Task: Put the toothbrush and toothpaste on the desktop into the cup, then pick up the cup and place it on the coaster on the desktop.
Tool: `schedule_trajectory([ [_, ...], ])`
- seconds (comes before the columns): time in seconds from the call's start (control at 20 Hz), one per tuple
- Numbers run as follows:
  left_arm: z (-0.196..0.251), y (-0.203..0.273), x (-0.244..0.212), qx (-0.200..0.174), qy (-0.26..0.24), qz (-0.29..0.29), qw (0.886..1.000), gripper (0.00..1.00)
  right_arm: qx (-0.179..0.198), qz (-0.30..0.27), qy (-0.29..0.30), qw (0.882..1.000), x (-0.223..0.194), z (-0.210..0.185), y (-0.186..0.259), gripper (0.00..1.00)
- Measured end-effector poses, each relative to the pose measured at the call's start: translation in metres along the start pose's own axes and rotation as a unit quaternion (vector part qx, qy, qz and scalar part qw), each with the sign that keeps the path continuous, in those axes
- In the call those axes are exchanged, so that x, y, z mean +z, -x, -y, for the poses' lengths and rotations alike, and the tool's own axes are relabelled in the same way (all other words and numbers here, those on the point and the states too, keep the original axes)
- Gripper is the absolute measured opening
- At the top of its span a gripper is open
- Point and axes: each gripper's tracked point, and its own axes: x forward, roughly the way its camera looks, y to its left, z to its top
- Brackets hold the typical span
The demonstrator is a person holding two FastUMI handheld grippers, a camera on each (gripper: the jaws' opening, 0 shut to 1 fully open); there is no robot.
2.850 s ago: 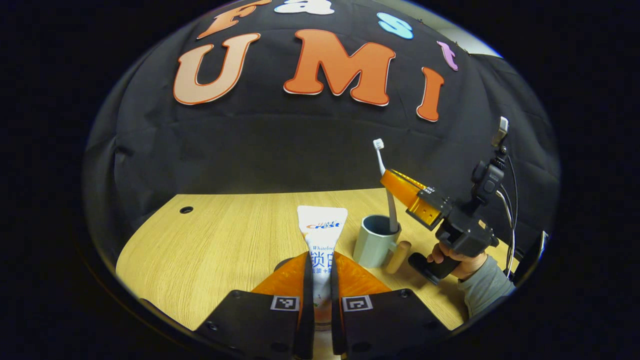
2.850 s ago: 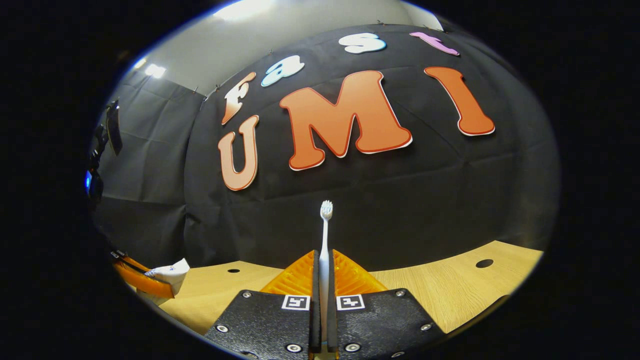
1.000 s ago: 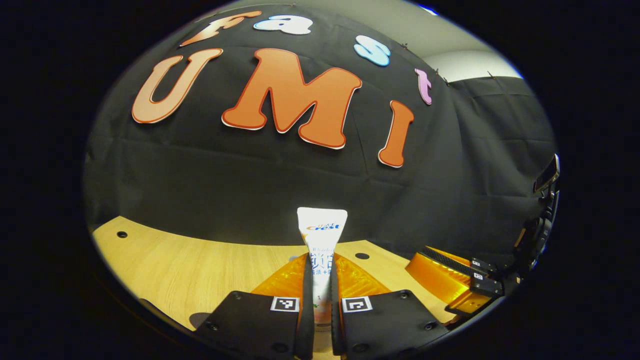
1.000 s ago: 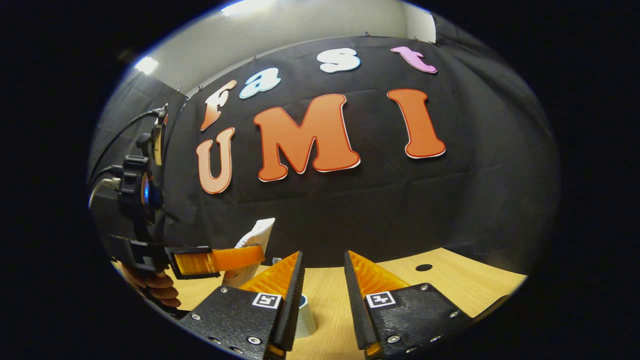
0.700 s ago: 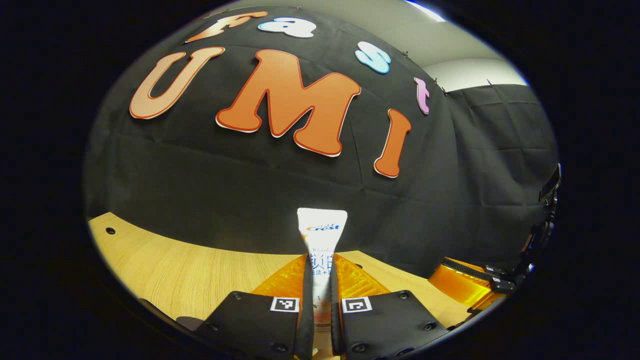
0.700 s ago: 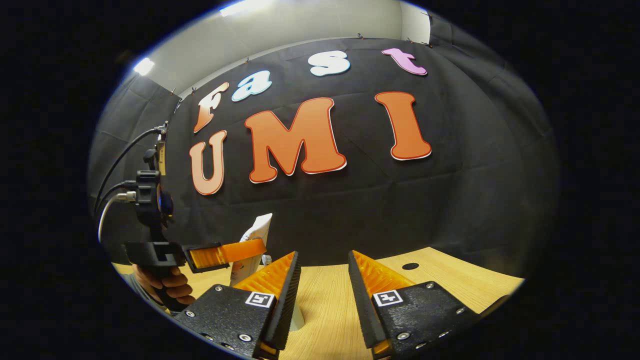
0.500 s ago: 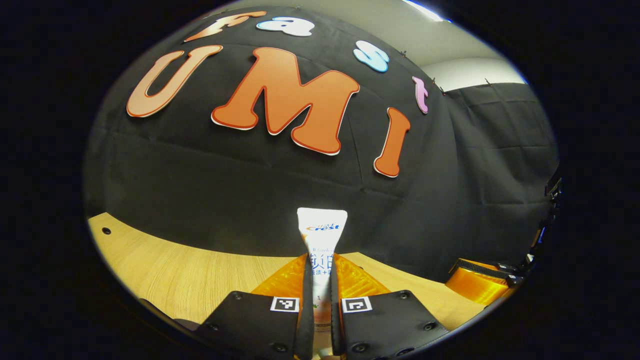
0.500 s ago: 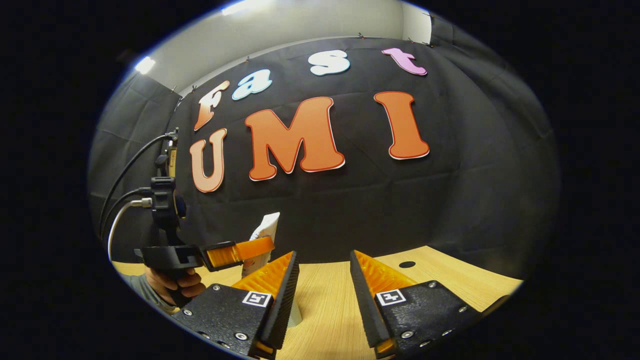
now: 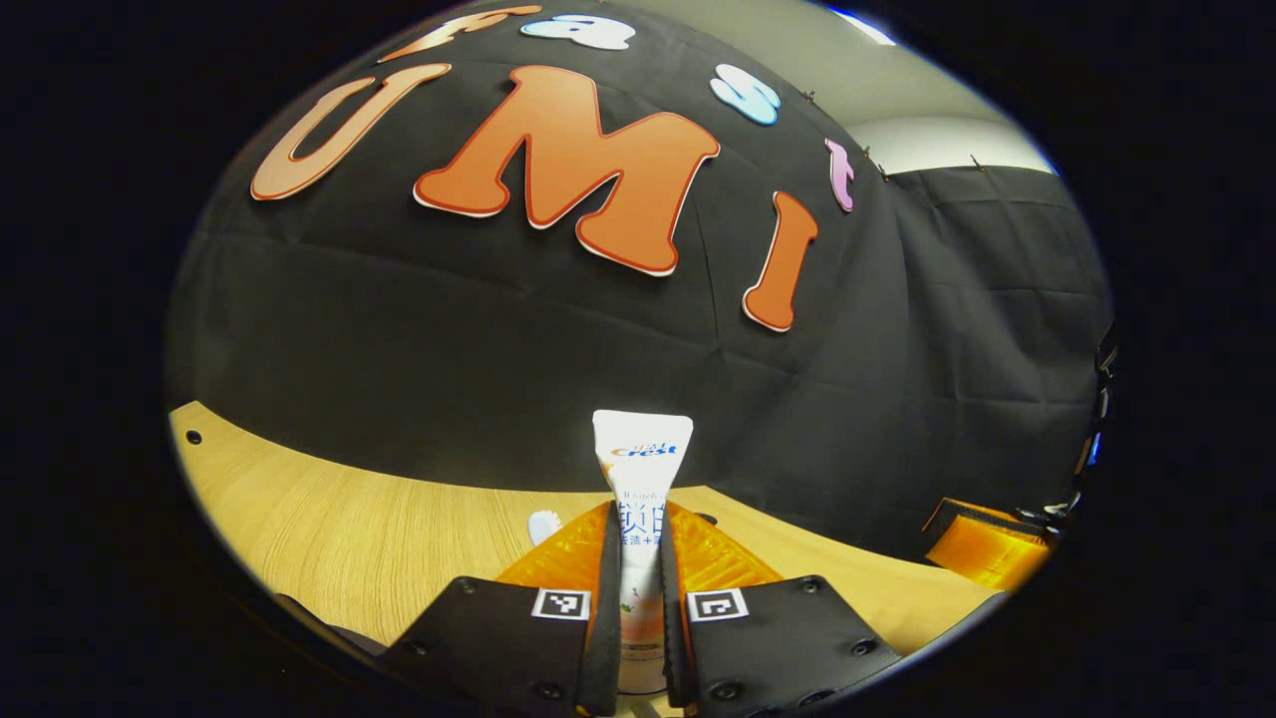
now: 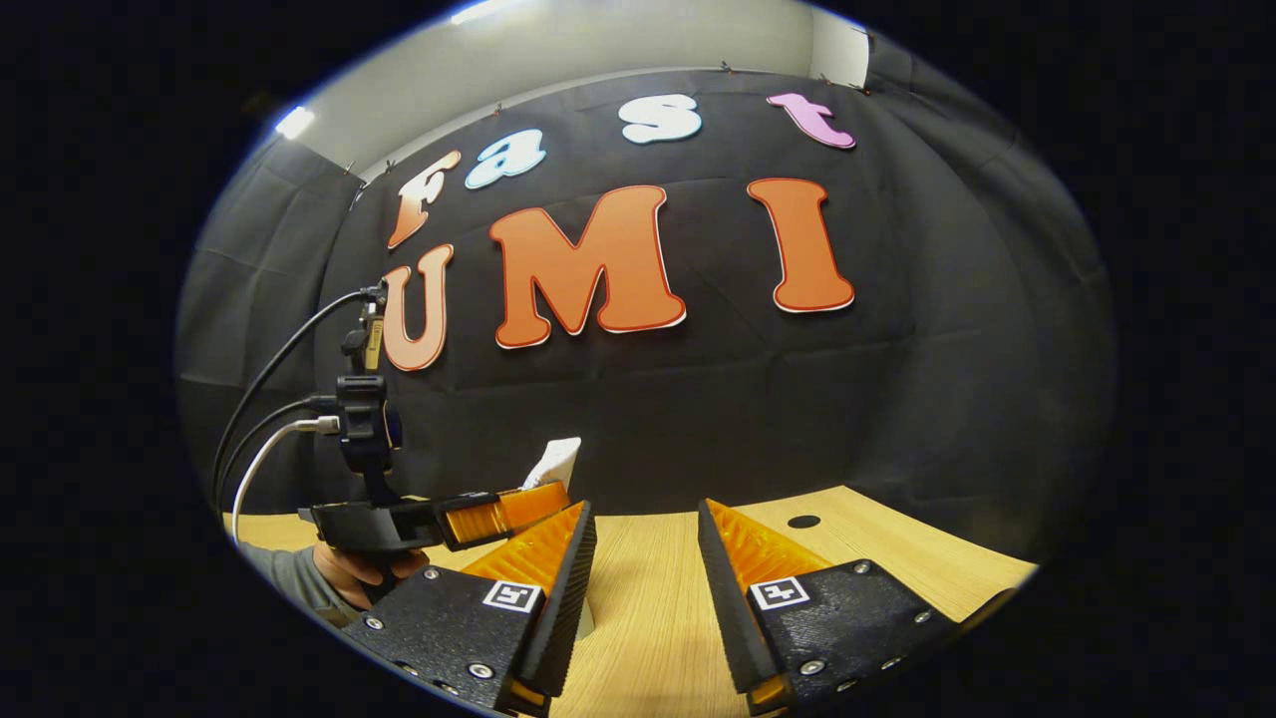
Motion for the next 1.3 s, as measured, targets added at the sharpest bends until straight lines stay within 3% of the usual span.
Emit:
schedule_trajectory([
  [0.1,0.001,0.004,-0.006,-0.007,0.0,-0.011,1.0,0.22,0.001,-0.003,0.0,1.0,0.0,-0.002,0.0,0.64],
  [0.25,0.005,0.016,-0.001,-0.018,-0.005,-0.011,1.0,0.34,0.003,-0.009,0.009,1.0,0.0,-0.009,0.002,0.68],
  [0.45,0.008,0.03,0.004,-0.023,-0.038,-0.011,0.999,0.36,0.0,-0.02,0.019,1.0,0.001,-0.016,0.004,0.71],
  [0.5,0.008,0.035,0.007,-0.021,-0.047,-0.011,0.999,0.45,-0.004,-0.021,0.02,1.0,0.002,-0.016,0.004,0.74],
  [0.55,0.007,0.037,0.013,-0.017,-0.058,-0.007,0.998,0.6,-0.008,-0.024,0.019,0.999,0.003,-0.017,0.004,0.75],
  [0.6,0.005,0.042,0.02,-0.011,-0.068,-0.002,0.998,0.63,-0.011,-0.027,0.017,0.999,0.005,-0.018,0.004,0.81],
  [0.65,0.003,0.049,0.027,-0.007,-0.076,0.004,0.997,0.65,-0.01,-0.03,0.014,0.999,0.006,-0.021,0.004,0.76],
  [0.8,-0.006,0.068,0.042,0.007,-0.094,0.014,0.995,0.8,-0.004,-0.049,0.002,0.999,0.005,-0.031,0.003,0.76],
  [1.3,-0.052,0.133,0.075,0.085,-0.144,0.021,0.986,1.0,0.023,-0.175,0.002,0.984,-0.028,-0.078,-0.01,0.77],
])
